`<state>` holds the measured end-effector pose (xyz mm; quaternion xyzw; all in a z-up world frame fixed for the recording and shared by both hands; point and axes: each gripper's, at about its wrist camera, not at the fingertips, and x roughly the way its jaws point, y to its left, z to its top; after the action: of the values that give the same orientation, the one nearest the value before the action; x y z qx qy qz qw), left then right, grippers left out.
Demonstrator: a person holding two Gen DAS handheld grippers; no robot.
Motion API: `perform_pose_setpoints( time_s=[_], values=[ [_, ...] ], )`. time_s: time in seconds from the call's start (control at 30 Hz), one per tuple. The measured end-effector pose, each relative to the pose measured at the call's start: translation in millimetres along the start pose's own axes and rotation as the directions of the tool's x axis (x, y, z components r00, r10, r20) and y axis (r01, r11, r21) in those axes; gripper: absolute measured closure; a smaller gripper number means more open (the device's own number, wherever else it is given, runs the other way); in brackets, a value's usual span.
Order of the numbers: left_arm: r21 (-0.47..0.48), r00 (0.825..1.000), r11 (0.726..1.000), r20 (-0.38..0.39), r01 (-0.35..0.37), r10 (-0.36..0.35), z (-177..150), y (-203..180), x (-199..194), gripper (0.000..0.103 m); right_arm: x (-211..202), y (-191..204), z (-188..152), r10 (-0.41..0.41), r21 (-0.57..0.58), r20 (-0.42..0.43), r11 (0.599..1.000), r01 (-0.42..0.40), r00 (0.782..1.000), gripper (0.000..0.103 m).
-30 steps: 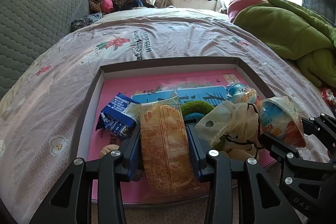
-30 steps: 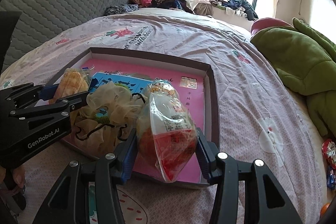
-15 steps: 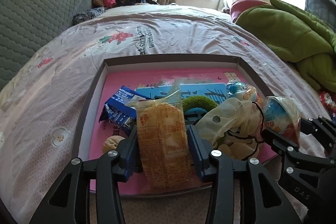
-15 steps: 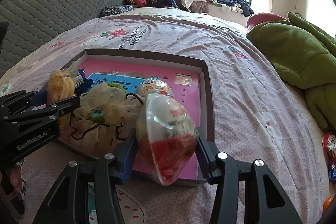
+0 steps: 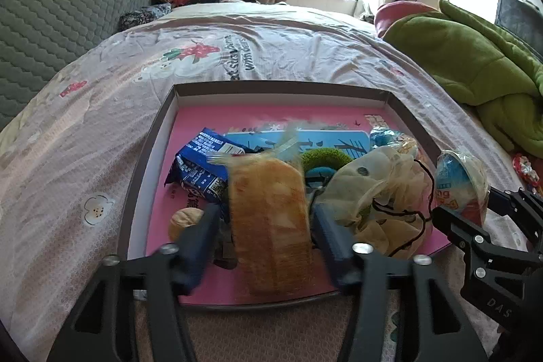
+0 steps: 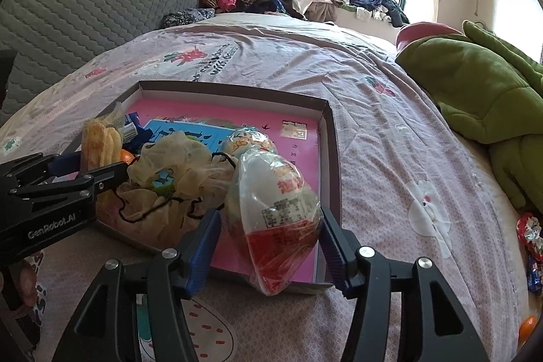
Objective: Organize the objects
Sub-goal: 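Lower the biscuit packet into the tray while right tool lowers the clear bag beside the scrunchie, then open left tool to release the biscuit packet while right tool releases the clear bag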
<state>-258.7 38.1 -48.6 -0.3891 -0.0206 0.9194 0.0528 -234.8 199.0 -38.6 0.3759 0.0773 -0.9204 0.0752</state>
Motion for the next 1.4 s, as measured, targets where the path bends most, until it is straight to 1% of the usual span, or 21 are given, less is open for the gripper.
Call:
perform_pose_setpoints(
  time_s=[0.1, 0.2, 0.4, 0.67, 0.93, 1.17, 1.3, 1.37, 1.4],
  values=[
    [0.006, 1.000, 1.000, 0.015, -0.003, 0.003, 3, 0, -5, 0.039, -4, -1, 1, -0.006, 0.002, 0.003, 1.000, 0.006, 1.000, 0.045],
    [0.003, 1.000, 1.000, 0.016, 0.003, -0.003, 4, 0, -8, 0.039, -7, -1, 2, -0.003, 0.003, 0.007, 1.000, 0.003, 1.000, 0.045],
    [0.013, 1.000, 1.000, 0.025, -0.010, 0.010, 5, -1, -17, 0.038, -15, -3, 6, -0.006, 0.008, 0.015, 1.000, 0.006, 1.000, 0.044],
    [-0.005, 0.999, 1.000, 0.041, -0.007, 0.007, 5, 2, -31, 0.038, -25, -6, 10, -0.009, 0.014, 0.023, 1.000, 0.008, 1.000, 0.043],
    [-0.003, 0.998, 1.000, 0.061, -0.004, 0.004, 5, 4, -46, 0.038, -36, -9, 13, -0.023, 0.017, 0.036, 1.000, 0.023, 0.999, 0.043],
    [-0.006, 0.995, 1.000, 0.099, -0.002, 0.003, 12, 4, -73, 0.038, -61, -7, 21, -0.027, 0.017, 0.073, 1.000, 0.026, 0.997, 0.043],
    [0.013, 0.990, 0.999, 0.135, -0.034, 0.032, 15, 0, -95, 0.038, -80, -2, 26, -0.022, 0.011, 0.098, 1.000, 0.021, 0.995, 0.043],
    [0.015, 0.989, 0.999, 0.144, -0.033, 0.030, 17, 0, -106, 0.036, -88, -1, 27, -0.022, 0.012, 0.109, 1.000, 0.020, 0.994, 0.043],
    [0.016, 0.988, 0.999, 0.149, -0.031, 0.028, 17, 0, -111, 0.030, -95, 0, 29, -0.020, 0.014, 0.116, 1.000, 0.019, 0.993, 0.043]
  ],
)
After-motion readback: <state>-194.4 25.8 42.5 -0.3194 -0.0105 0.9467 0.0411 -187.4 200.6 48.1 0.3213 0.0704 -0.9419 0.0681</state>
